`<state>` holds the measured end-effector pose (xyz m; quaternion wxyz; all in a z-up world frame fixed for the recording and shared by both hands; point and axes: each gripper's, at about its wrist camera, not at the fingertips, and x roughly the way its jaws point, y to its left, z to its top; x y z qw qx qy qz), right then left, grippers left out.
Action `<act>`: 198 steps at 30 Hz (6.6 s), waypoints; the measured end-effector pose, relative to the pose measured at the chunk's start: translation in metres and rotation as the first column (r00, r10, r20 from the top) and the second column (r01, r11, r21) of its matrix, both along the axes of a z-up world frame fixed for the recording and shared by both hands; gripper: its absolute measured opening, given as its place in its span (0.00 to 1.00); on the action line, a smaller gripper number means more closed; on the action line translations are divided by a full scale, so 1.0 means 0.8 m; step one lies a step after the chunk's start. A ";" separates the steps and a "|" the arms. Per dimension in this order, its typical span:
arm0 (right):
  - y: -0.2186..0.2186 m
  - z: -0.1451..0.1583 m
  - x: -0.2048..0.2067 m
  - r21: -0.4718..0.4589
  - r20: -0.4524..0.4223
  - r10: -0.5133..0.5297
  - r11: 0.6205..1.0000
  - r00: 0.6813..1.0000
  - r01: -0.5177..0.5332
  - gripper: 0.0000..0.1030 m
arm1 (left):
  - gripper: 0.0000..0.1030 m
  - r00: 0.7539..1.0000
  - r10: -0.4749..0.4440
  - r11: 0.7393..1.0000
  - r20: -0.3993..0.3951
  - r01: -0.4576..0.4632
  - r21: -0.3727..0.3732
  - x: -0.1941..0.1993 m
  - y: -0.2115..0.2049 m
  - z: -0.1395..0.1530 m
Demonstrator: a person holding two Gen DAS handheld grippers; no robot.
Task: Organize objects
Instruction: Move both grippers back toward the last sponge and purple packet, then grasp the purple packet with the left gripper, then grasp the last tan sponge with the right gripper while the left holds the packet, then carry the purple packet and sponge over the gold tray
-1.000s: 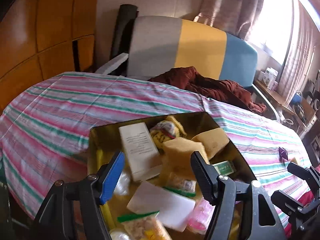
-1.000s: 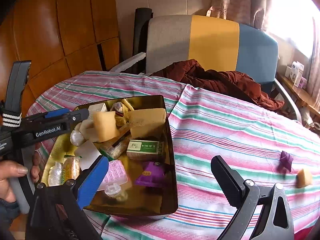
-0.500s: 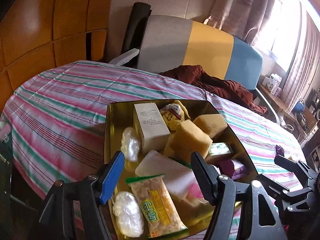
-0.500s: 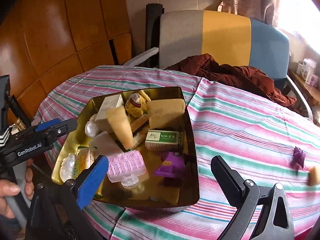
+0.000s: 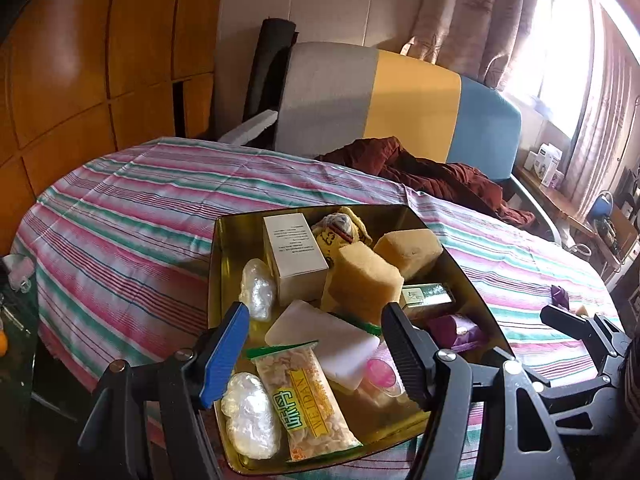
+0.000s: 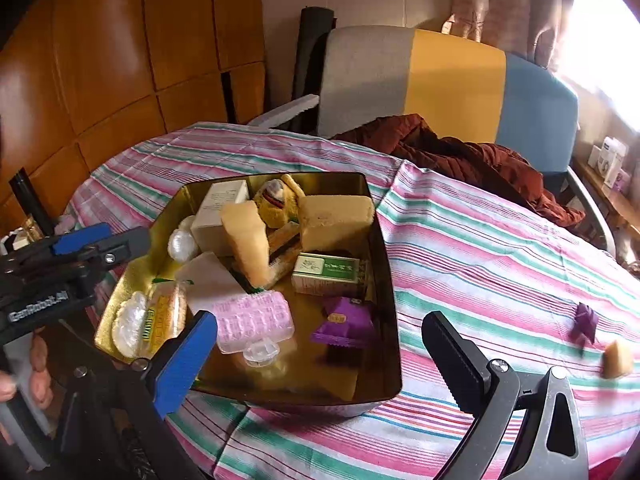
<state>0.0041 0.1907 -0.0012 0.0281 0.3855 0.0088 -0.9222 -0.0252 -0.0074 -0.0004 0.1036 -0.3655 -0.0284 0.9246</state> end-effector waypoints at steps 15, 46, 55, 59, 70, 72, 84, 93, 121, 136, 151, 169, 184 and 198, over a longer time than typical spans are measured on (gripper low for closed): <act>0.007 0.001 0.002 0.008 -0.004 -0.019 1.000 1.000 0.019 1.00 | 0.67 0.998 -0.031 0.997 -0.048 0.027 -0.066 0.017 0.020 0.008; 0.196 0.017 0.028 -0.019 0.022 -0.325 0.945 0.945 0.325 1.00 | 0.68 0.949 -0.314 0.936 -0.040 0.302 -0.181 0.031 0.140 0.016; 0.299 0.014 0.059 -0.028 0.053 -0.491 0.869 0.869 0.493 1.00 | 0.68 0.922 -0.387 0.905 -0.020 0.376 -0.201 0.031 0.185 0.012; 0.343 0.011 0.074 -0.042 0.074 -0.553 0.830 0.830 0.557 1.00 | 0.68 0.909 -0.416 0.891 -0.008 0.405 -0.205 0.028 0.205 0.010; 0.461 -0.003 0.099 -0.101 0.134 -0.697 0.697 0.704 0.710 1.00 | 0.68 0.866 -0.498 0.843 0.040 0.495 -0.211 0.025 0.269 -0.003; 0.477 -0.006 0.102 -0.112 0.141 -0.722 0.668 0.677 0.736 1.00 | 0.68 0.858 -0.511 0.833 0.052 0.510 -0.213 0.026 0.281 -0.007; 0.530 -0.034 0.136 -0.346 0.225 -0.782 0.494 0.581 0.798 1.00 | 0.68 0.803 -0.579 0.778 0.142 0.597 -0.199 0.013 0.361 -0.037; 0.542 -0.032 0.150 -0.410 0.214 -0.809 0.434 0.547 0.802 1.00 | 0.67 0.749 -0.636 0.737 0.185 0.661 -0.144 -0.010 0.436 -0.048; 0.551 -0.045 0.149 -0.487 0.254 -0.778 0.410 0.574 0.771 1.00 | 0.50 0.597 -0.723 0.597 0.349 0.793 -0.120 -0.064 0.679 -0.134; 0.544 -0.054 0.130 -0.399 0.300 -0.743 0.472 0.598 0.786 1.00 | 0.39 0.681 -0.659 0.684 0.320 0.719 -0.122 -0.005 0.495 -0.128; 0.542 -0.074 0.054 -0.066 0.415 -0.667 0.656 0.618 0.752 1.00 | 0.40 0.716 -0.663 0.719 0.220 0.690 -0.078 0.010 0.423 -0.133; 0.577 -0.107 0.023 0.027 0.436 -0.686 0.657 0.582 0.754 0.90 | 0.41 0.739 -0.653 0.745 0.168 0.666 -0.036 0.011 0.418 -0.140; 0.562 -0.081 0.004 0.018 0.306 -0.643 0.742 0.702 0.671 0.62 | 0.38 0.748 -0.632 0.750 0.202 0.657 -0.083 0.018 0.416 -0.131; 0.481 -0.088 -0.011 -0.051 0.312 -0.422 0.887 0.851 0.459 0.62 | 0.39 0.801 -0.586 0.795 0.125 0.598 -0.106 0.030 0.364 -0.072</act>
